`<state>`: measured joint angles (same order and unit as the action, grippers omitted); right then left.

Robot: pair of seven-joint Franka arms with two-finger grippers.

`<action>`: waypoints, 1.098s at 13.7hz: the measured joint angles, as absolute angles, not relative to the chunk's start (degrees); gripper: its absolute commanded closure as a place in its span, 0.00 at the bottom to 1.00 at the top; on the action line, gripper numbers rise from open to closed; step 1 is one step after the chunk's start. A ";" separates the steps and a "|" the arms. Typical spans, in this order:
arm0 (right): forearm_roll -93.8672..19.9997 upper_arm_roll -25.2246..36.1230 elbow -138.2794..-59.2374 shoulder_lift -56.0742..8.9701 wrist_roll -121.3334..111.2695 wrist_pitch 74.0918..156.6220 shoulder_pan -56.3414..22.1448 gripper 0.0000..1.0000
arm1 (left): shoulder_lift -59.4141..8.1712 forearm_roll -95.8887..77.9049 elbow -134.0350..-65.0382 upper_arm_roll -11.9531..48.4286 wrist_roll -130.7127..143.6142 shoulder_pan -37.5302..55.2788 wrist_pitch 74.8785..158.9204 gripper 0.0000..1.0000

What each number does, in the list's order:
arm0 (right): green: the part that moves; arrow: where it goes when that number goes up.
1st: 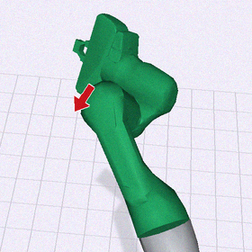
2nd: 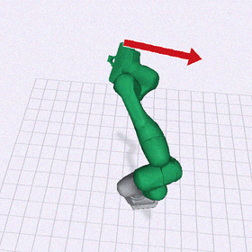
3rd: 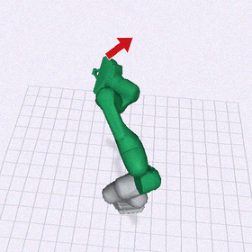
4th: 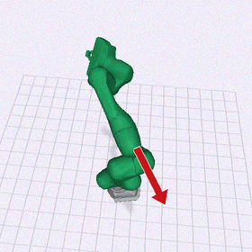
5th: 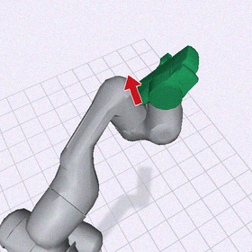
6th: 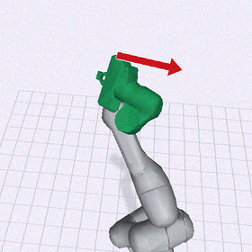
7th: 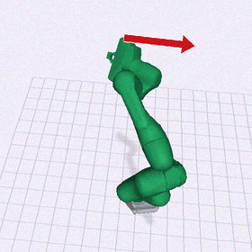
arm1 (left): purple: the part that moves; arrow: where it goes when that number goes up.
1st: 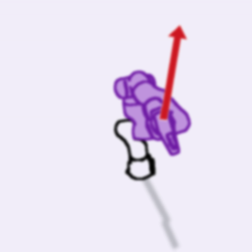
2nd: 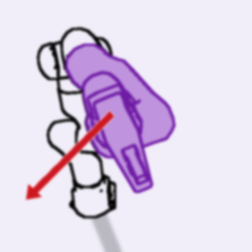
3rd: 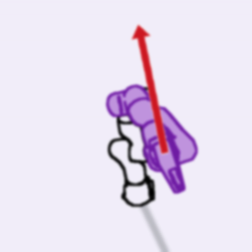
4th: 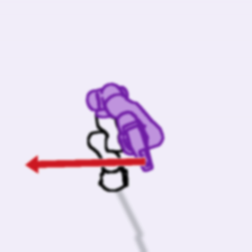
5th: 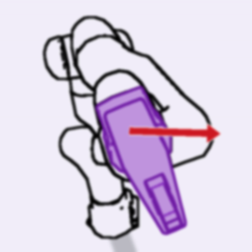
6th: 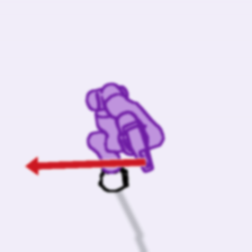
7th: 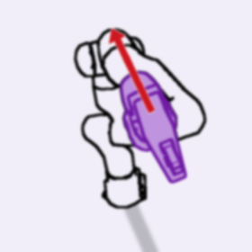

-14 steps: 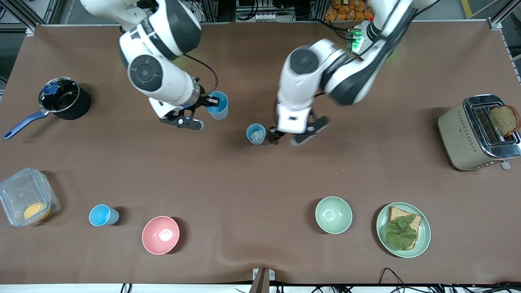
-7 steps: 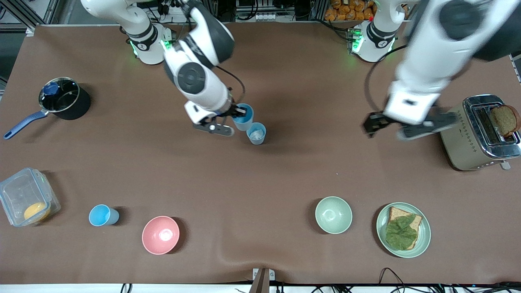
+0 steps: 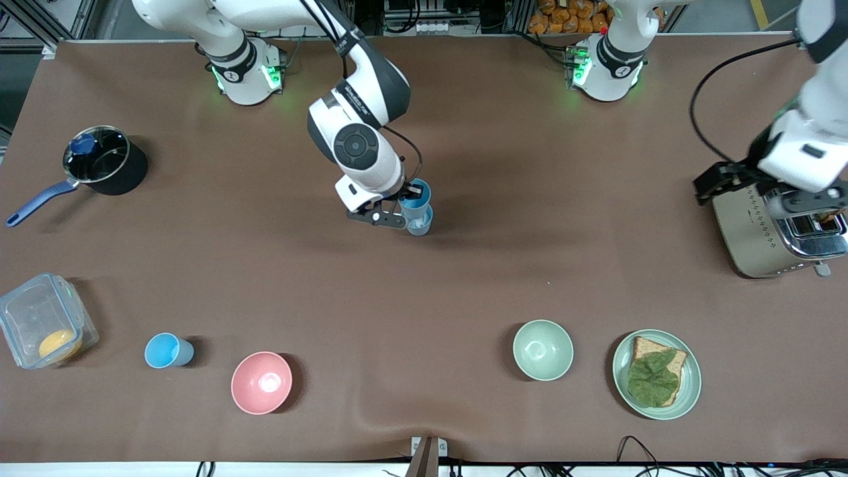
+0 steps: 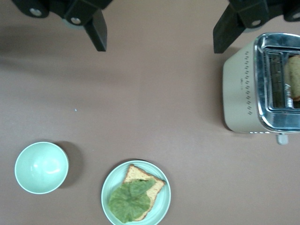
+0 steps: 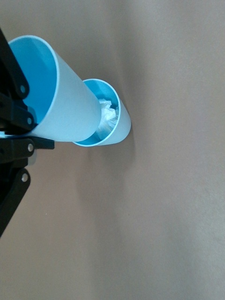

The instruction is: Stack blue cups with both arms

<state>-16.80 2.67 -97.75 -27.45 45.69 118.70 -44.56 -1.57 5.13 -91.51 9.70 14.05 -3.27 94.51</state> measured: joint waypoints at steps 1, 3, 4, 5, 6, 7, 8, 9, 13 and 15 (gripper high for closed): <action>-16.80 2.67 -97.36 -27.96 45.75 118.88 -44.70 1.00 | -1.52 4.79 -91.12 9.24 13.67 -3.28 94.07 0.00; -16.80 2.67 -96.68 -28.74 45.86 119.13 -44.77 0.86 | -1.49 3.94 -90.58 9.09 13.67 -3.26 93.72 0.00; -16.80 2.68 -96.48 -28.98 45.87 119.16 -44.77 0.39 | -1.49 3.64 -90.40 9.09 13.67 -3.22 93.35 0.00; -16.80 2.69 -96.41 -29.04 45.88 119.16 -44.77 0.00 | -1.49 3.55 -90.33 9.08 13.67 -3.22 92.72 0.00; -16.80 2.74 -96.30 -29.03 45.88 119.16 -44.77 0.00 | -1.49 3.55 -90.33 9.02 13.67 -3.24 91.90 0.00; -16.80 2.93 -96.03 -29.03 45.85 119.15 -44.76 0.00 | -1.49 3.54 -90.33 8.89 13.67 -3.28 91.02 0.00; -16.75 3.40 -95.53 -28.92 45.67 119.04 -44.61 0.00 | -1.49 3.53 -90.33 8.75 13.67 -3.34 90.44 0.00; -16.69 4.09 -94.94 -28.48 44.51 118.07 -43.85 0.00 | -1.50 3.52 -90.33 8.64 13.67 -3.50 90.17 0.00; -16.24 7.10 -93.20 -21.92 27.02 105.48 -32.20 0.00 | -1.49 3.48 -90.29 8.55 13.67 -3.80 90.09 0.00; -15.36 7.83 -93.05 -16.84 16.38 97.92 -23.55 0.00 | -1.49 3.48 -90.24 8.55 13.67 -3.80 90.09 0.00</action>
<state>-15.36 7.83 -93.05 -16.84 16.38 97.92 -23.55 -1.49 3.48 -90.24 8.55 13.67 -3.80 90.09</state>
